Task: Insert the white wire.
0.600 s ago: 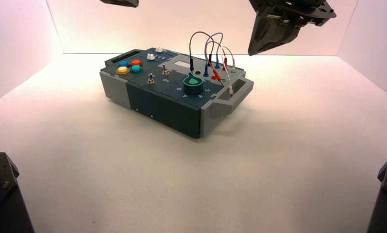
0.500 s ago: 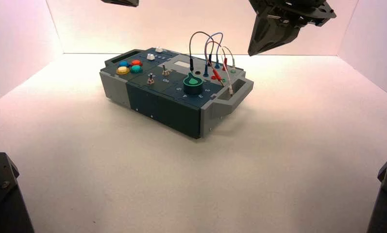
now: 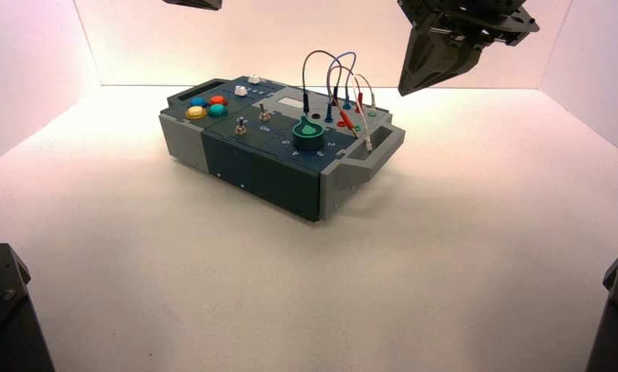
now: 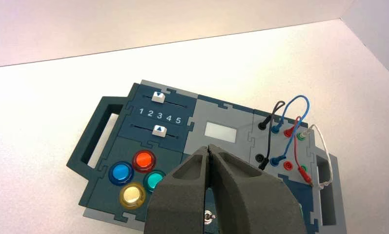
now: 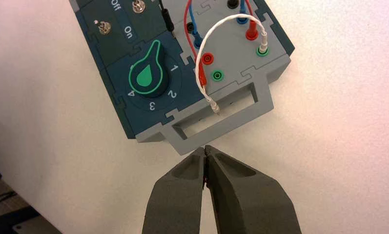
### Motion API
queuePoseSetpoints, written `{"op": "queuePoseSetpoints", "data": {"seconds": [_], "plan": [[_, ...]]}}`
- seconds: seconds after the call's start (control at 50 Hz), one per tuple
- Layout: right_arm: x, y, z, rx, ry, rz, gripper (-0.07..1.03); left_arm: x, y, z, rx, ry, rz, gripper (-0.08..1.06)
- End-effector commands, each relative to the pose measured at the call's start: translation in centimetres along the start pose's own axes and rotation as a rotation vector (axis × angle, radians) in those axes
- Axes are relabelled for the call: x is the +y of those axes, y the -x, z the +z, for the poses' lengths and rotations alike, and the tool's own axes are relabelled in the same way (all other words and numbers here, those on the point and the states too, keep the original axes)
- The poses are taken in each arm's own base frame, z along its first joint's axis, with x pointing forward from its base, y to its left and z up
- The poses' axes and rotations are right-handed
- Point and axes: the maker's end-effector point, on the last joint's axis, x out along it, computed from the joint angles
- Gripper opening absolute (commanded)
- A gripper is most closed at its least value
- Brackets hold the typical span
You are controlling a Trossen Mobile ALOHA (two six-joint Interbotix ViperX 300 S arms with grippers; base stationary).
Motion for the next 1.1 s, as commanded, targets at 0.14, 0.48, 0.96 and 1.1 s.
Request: {"op": "queuePoseSetpoints", "data": {"seconds": [0.14,0.48,0.96,1.1], "plan": [[0.6,0.3,0.4,-0.01,0.015,0.013,-0.02,-0.3,0.3,1.7,-0.042,-0.011,-0.006,-0.03],[0.4,0.2,0.9,-0.038,0.015,0.005,-0.02,-0.4,0.3,1.8,-0.044,-0.039,-0.007,-0.03],[0.2,-1.3,1.4,-0.018,0.006,-0.004,0.05,-0.2,0.5,1.8,-0.044,-0.068,-0.002,-0.03],[0.2,-1.5,1.8,-0.018,0.006,-0.004,0.11,0.2,0.5,1.8,-0.043,-0.071,0.006,-0.03]]}}
